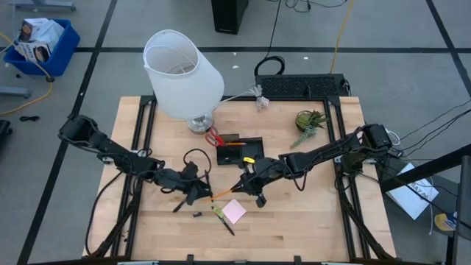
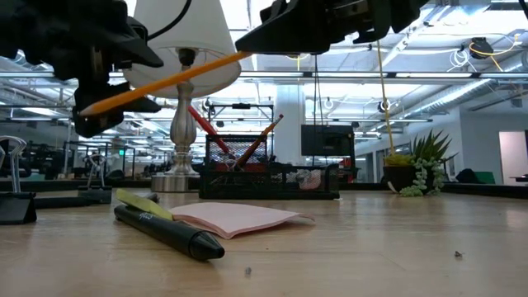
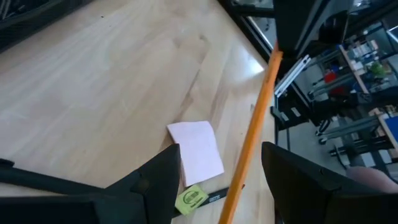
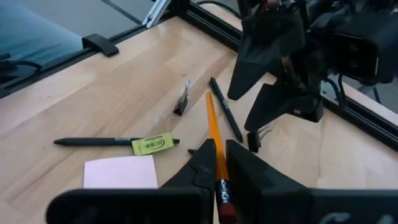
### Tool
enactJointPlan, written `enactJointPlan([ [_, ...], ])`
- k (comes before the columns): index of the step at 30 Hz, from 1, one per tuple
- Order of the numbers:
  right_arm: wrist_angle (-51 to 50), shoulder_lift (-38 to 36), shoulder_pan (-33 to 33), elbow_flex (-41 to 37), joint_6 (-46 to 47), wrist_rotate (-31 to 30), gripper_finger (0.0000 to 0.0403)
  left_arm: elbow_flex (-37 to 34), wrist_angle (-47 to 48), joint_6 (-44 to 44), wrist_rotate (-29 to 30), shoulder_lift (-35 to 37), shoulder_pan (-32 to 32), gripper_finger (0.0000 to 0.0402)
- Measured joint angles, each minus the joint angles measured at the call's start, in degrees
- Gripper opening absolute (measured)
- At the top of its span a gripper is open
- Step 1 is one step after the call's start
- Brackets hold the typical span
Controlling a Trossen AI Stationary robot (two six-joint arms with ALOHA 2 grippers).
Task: Pick and place office supplies into organizer
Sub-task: Put the yellow pencil into the top left compartment of the desk organizer
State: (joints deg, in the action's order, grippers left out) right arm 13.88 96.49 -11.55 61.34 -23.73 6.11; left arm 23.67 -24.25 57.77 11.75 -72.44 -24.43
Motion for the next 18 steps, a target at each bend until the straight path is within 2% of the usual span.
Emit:
enactJointPlan([
  [15, 3.8, 0.0, 2.9, 0.0, -0.6, -0.1, 0.0018, 0.0, 0.1, 0.3, -2.8, 0.0, -0.1, 0.0229],
  [18, 3.9, 0.0, 3.0, 0.0, -0.6, 0.0, 0.0018, 0.0, 0.1, 0.4, -2.8, 0.0, -0.1, 0.0216],
])
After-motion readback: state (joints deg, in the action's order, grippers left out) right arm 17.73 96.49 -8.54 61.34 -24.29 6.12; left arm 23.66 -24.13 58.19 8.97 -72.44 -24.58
